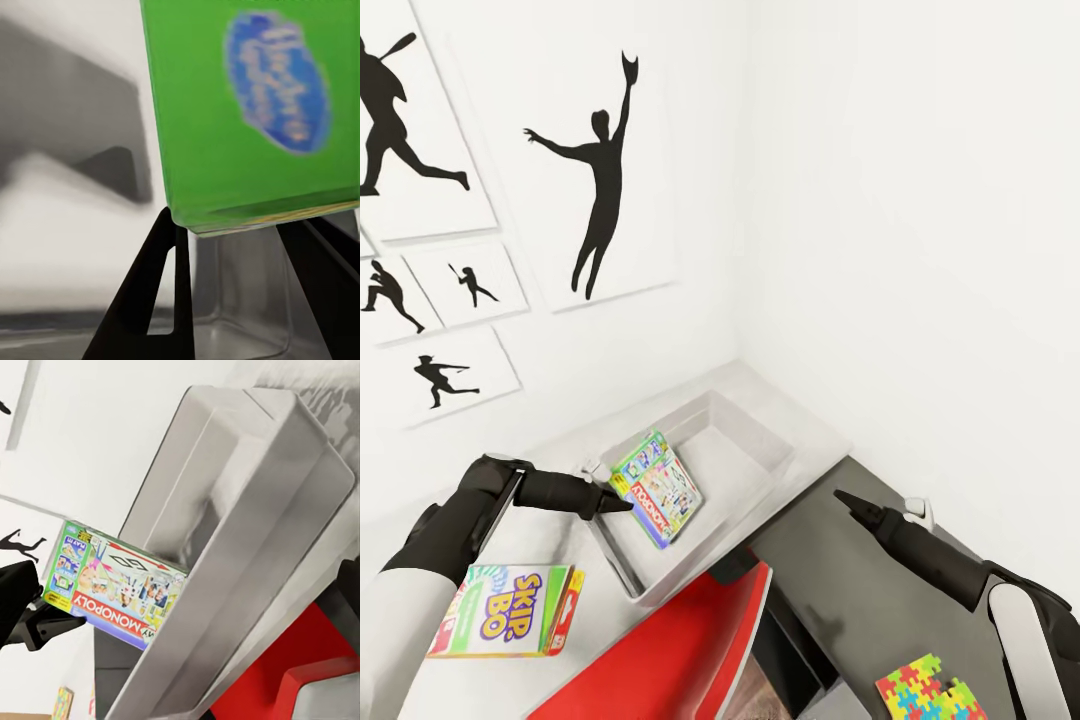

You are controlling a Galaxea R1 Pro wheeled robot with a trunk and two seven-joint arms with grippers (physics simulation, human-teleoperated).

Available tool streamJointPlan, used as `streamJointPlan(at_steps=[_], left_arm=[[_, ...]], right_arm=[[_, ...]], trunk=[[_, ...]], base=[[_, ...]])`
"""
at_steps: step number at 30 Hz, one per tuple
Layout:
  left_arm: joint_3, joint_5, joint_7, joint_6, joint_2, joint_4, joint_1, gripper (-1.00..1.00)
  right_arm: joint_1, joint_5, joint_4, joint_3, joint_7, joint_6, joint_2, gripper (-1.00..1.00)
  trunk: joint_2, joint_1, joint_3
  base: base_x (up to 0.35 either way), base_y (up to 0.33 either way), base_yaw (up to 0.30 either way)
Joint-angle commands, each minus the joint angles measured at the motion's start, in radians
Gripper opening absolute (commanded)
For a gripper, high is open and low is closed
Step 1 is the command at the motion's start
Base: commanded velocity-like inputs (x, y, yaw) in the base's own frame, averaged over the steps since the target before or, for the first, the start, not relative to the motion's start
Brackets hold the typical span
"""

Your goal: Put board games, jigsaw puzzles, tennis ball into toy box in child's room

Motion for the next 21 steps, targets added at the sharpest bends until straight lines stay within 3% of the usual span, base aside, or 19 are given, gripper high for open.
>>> streamJointPlan(at_steps=[1,10,16,21], left_arm=[[-0.001,-0.005,-0.009,0.009,0.000,-0.001,-0.001,-1.00],[-0.007,-0.005,-0.060,0.007,0.011,-0.001,-0.001,-1.00],[-0.010,-0.011,-0.068,-0.049,0.012,0.000,-0.001,-1.00],[-0.012,-0.063,-0.067,-0.059,0.012,0.000,-0.001,-1.00]], right_arm=[[-0.001,0.004,0.000,-0.002,0.006,0.005,0.000,1.00],[-0.001,0.004,0.000,-0.002,0.006,0.005,0.000,1.00],[-0.001,0.004,0.000,-0.002,0.005,0.005,0.000,1.00],[-0.001,0.004,0.000,-0.002,0.005,0.005,0.000,1.00]], trunk=[[-0.002,0.001,-0.003],[-0.002,0.001,-0.014],[-0.002,0.001,-0.022],[-0.002,0.001,-0.028]], base=[[0.000,0.000,0.000],[0.000,0.000,0.000],[0.000,0.000,0.000],[0.000,0.000,0.000]])
